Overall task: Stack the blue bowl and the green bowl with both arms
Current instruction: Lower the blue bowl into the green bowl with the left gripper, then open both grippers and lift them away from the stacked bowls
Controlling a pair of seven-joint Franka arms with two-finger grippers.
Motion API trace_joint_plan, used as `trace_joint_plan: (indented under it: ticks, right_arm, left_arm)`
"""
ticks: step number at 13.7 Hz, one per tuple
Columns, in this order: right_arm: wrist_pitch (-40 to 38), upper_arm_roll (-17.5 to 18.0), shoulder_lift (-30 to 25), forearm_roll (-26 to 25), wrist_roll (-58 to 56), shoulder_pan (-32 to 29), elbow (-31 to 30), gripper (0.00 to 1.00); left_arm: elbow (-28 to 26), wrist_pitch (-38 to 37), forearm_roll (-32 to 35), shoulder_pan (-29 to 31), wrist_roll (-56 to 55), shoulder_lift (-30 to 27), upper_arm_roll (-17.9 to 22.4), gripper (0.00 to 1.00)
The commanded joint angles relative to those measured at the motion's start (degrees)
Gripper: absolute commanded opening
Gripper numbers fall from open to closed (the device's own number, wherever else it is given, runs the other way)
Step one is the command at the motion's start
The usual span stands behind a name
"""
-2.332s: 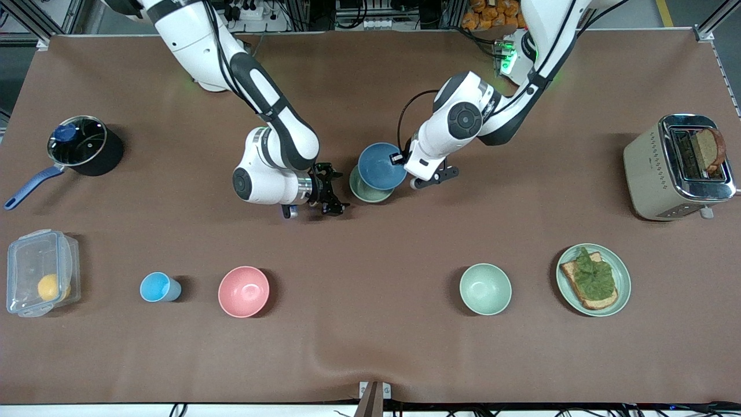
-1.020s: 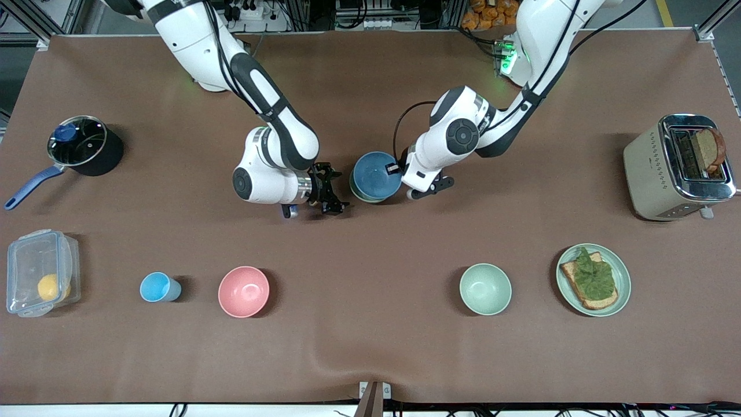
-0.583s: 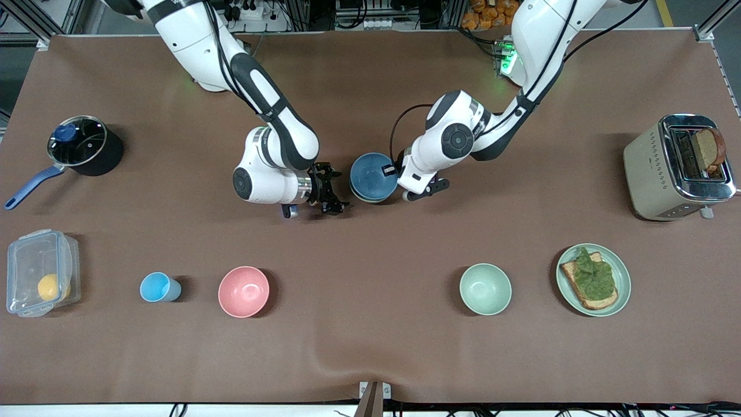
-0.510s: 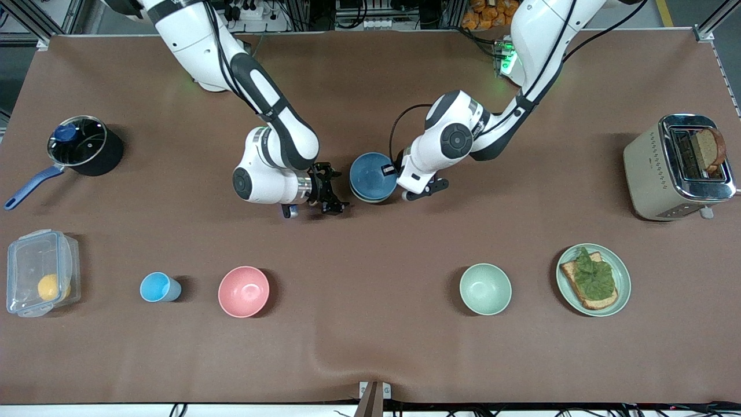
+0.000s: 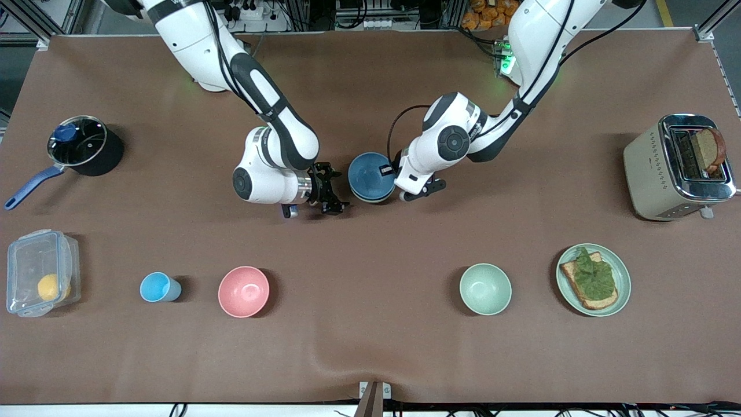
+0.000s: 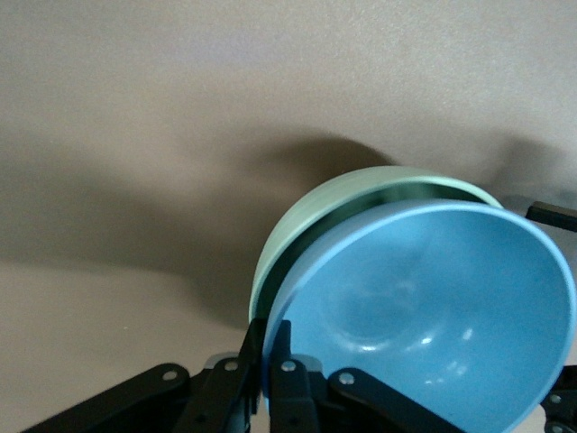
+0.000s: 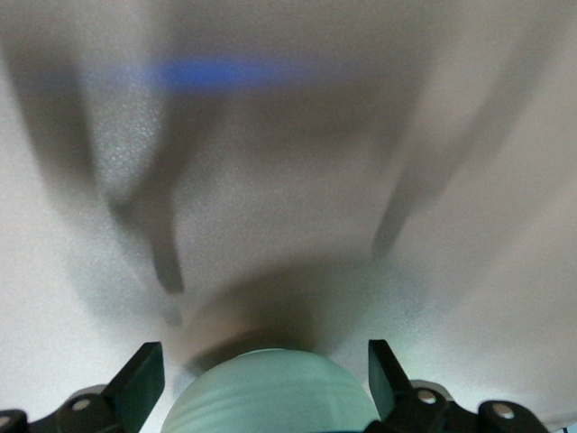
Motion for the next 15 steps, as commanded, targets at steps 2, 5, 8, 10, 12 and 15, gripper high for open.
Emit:
trace_joint_plan:
  ticks: [2,5,8,10,12,15]
  right_arm:
    - [0.2,0.4,-0.9,0.5,-0.6,-0.3,-0.9,1.0]
    - [0.1,0.4,-1.0,0.5,-0.6,-0.3,-0.9,1.0]
    - [-0.5,0.3,-2.5,-0.1,-1.1,-0.5,-1.7,1.0]
    - [-0.6,-0.4,-4.4,-3.7,-1.0,-0.6,-3.7,1.0]
    - [-0.6,-0.6,-5.4,-4.3,-1.1,-0.6,-4.3,1.0]
    - [-5.5,-3.0,-6.8,-5.4,-1.1,-0.6,-4.3,1.0]
  left_arm:
    - [1.4,0.3,1.1,-0.2,0.6,1.0,0.1,0.93]
    - [1.5,-0.3,1.2,-0.2,-2.8,0.1,0.0,1.0]
    - [2.4,-5.1,1.2,0.0,-3.5,-2.6,0.0,1.0]
    - [5.5,-12.0,1.2,0.9,-3.6,-3.8,0.0,1.0]
    - [9.5,-19.3,1.2,2.3,-3.6,-4.2,0.1,1.0]
    - [12.5,-25.6,1.3,4.9,-3.6,-7.0,0.3,1.0]
